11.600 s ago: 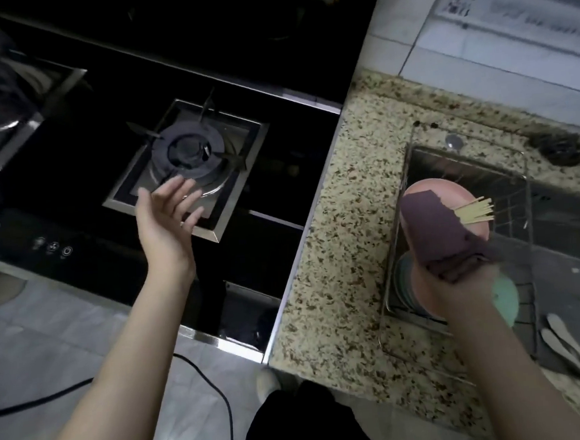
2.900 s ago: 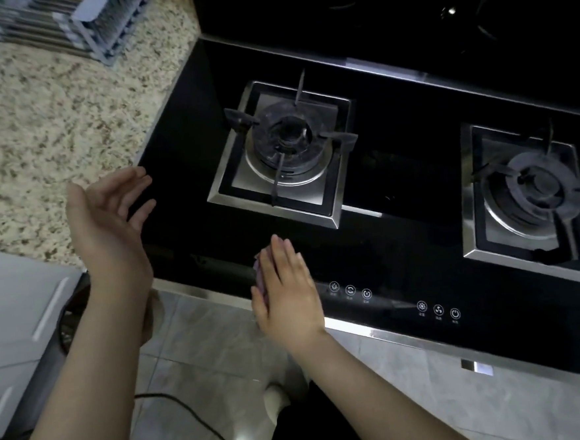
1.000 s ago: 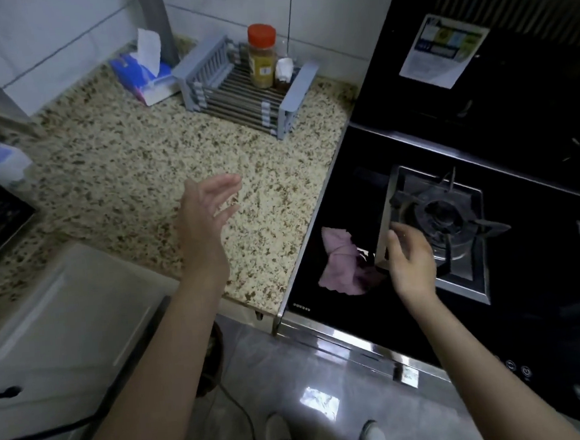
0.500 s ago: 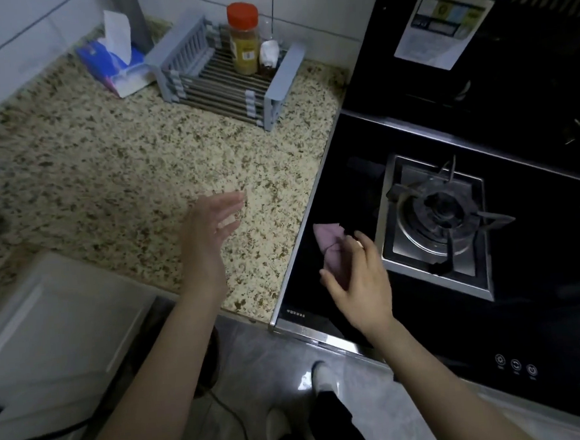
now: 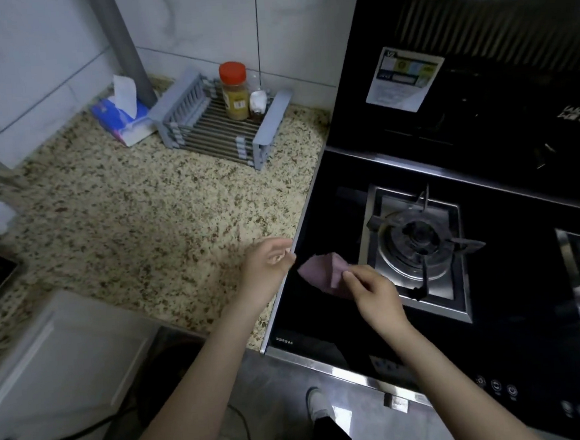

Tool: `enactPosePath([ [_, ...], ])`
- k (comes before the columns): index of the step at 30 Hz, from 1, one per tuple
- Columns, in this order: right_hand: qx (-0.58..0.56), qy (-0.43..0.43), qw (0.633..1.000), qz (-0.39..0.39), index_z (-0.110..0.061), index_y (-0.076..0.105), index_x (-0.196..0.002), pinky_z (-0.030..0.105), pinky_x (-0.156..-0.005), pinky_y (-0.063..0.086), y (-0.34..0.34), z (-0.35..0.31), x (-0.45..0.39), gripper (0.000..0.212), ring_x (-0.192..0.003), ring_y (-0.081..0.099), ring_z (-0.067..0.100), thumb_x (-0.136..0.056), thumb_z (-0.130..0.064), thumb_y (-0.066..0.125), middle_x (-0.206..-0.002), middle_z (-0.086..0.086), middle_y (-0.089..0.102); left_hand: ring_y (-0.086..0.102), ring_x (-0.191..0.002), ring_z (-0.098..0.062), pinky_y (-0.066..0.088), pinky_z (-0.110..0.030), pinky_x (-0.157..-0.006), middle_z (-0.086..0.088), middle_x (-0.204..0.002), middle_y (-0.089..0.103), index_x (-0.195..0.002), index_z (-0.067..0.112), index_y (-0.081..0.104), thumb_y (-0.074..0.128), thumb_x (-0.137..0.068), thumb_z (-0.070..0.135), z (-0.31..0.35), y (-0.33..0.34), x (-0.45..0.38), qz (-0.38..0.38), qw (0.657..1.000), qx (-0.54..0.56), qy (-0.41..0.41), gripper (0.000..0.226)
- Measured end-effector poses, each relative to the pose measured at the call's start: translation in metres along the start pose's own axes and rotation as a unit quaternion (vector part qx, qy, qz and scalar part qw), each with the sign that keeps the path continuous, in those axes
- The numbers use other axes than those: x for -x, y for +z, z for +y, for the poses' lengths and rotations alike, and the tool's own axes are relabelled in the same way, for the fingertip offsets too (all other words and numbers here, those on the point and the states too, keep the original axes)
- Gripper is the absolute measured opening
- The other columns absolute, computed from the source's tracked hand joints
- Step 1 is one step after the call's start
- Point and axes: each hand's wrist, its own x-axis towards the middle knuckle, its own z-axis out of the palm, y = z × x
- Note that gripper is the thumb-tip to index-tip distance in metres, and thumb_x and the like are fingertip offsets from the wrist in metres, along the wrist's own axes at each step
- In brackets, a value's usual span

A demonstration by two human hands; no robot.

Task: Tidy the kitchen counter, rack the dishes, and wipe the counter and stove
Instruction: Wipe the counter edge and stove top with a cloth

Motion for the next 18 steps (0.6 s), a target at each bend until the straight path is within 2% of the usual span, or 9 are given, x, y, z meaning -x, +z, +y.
enactPosePath([
  [3, -0.197, 0.054, 0.978, -0.026, -0.021, 0.064, -0.073, 0.014, -0.064, 0.039, -0.027, -0.027, -0.003, 0.029, -0.064, 0.053, -0.005, -0.095, -0.008, 0.051, -0.066, -0.013, 0.061, 0.046, -0.121, -0.005, 0.037, -0.021, -0.095, 0.012, -0.129, 0.051, -0.12, 0.031, 0.055, 0.073, -0.081, 0.027, 0.011, 0.008, 0.002, -0.043, 0.999, -0.008, -0.014, 0.043],
  [5, -0.284, 0.08, 0.954, -0.044, -0.018, 0.061, -0.07, 0.013, -0.053, 0.038, -0.046, -0.043, -0.005, 0.03, -0.053, 0.05, -0.003, -0.095, -0.008, 0.048, -0.058, -0.012, 0.058, 0.039, -0.123, -0.005, 0.035, -0.027, -0.1, 0.015, -0.132, 0.043, -0.129, 0.032, 0.049, 0.076, -0.075, 0.038, 0.023, 0.01, 0.003, -0.078, 0.996, -0.004, -0.033, 0.061],
  [7, -0.336, 0.086, 0.935, -0.075, -0.016, 0.06, -0.075, 0.019, -0.05, 0.035, -0.063, -0.059, -0.008, 0.026, -0.055, 0.05, 0.004, -0.096, -0.012, 0.045, -0.063, -0.006, 0.058, 0.04, -0.12, -0.005, 0.036, -0.026, -0.098, 0.018, -0.125, 0.044, -0.131, 0.032, 0.048, 0.075, -0.073, 0.046, 0.036, 0.01, 0.005, -0.123, 0.991, -0.001, -0.048, 0.065],
  [9, -0.328, 0.084, 0.937, -0.09, -0.015, 0.059, -0.081, 0.024, -0.051, 0.032, -0.075, -0.073, -0.011, 0.023, -0.058, 0.049, 0.01, -0.097, -0.017, 0.044, -0.07, 0.001, 0.056, 0.052, -0.113, -0.005, 0.042, -0.019, -0.086, 0.02, -0.116, 0.057, -0.122, 0.028, 0.058, 0.071, -0.077, 0.047, 0.049, 0.01, 0.007, -0.173, 0.984, 0.016, -0.05, 0.05],
  [10, -0.306, 0.079, 0.945, -0.085, -0.016, 0.059, -0.08, 0.02, -0.047, 0.034, -0.08, -0.079, -0.011, 0.024, -0.055, 0.049, 0.007, -0.098, -0.019, 0.044, -0.067, -0.002, 0.057, 0.058, -0.107, -0.006, 0.044, -0.016, -0.081, 0.017, -0.11, 0.064, -0.117, 0.025, 0.062, 0.069, -0.08, 0.045, 0.056, 0.01, 0.01, -0.182, 0.982, 0.028, -0.046, 0.043],
  [12, -0.259, 0.074, 0.962, -0.045, -0.018, 0.058, -0.072, 0.011, -0.04, 0.033, -0.087, -0.086, -0.013, 0.029, -0.046, 0.046, 0.001, -0.098, -0.018, 0.045, -0.054, -0.013, 0.055, 0.066, -0.097, -0.008, 0.049, -0.016, -0.076, 0.01, -0.101, 0.072, -0.106, 0.023, 0.068, 0.066, -0.084, 0.039, 0.068, 0.011, 0.013, -0.163, 0.985, 0.049, -0.035, 0.028],
  [14, -0.215, 0.058, 0.975, -0.005, -0.019, 0.057, -0.067, 0.012, -0.039, 0.033, -0.094, -0.089, -0.015, 0.033, -0.044, 0.042, 0.001, -0.098, -0.018, 0.046, -0.05, -0.014, 0.051, 0.068, -0.09, -0.008, 0.051, -0.014, -0.072, 0.01, -0.093, 0.073, -0.094, 0.026, 0.068, 0.061, -0.089, 0.035, 0.081, 0.014, 0.015, -0.125, 0.99, 0.065, -0.007, 0.013],
  [16, -0.162, 0.032, 0.986, 0.021, -0.015, 0.06, -0.072, 0.015, -0.046, 0.035, -0.101, -0.09, -0.015, 0.03, -0.052, 0.045, 0.003, -0.099, -0.018, 0.046, -0.06, -0.008, 0.052, 0.067, -0.093, -0.01, 0.053, -0.018, -0.078, 0.01, -0.095, 0.072, -0.094, 0.025, 0.068, 0.057, -0.092, 0.03, 0.092, 0.019, 0.018, -0.086, 0.993, 0.075, 0.032, 0.012],
  [18, -0.127, 0.007, 0.99, 0.052, -0.002, 0.063, -0.082, 0.014, -0.058, 0.036, -0.106, -0.092, -0.014, 0.028, -0.068, 0.049, 0.01, -0.099, -0.017, 0.045, -0.074, 0.0, 0.056, 0.063, -0.105, -0.012, 0.05, -0.028, -0.094, 0.005, -0.109, 0.069, -0.11, 0.021, 0.067, 0.053, -0.095, 0.029, 0.099, 0.024, 0.021, -0.055, 0.994, 0.043, 0.08, 0.023],
])
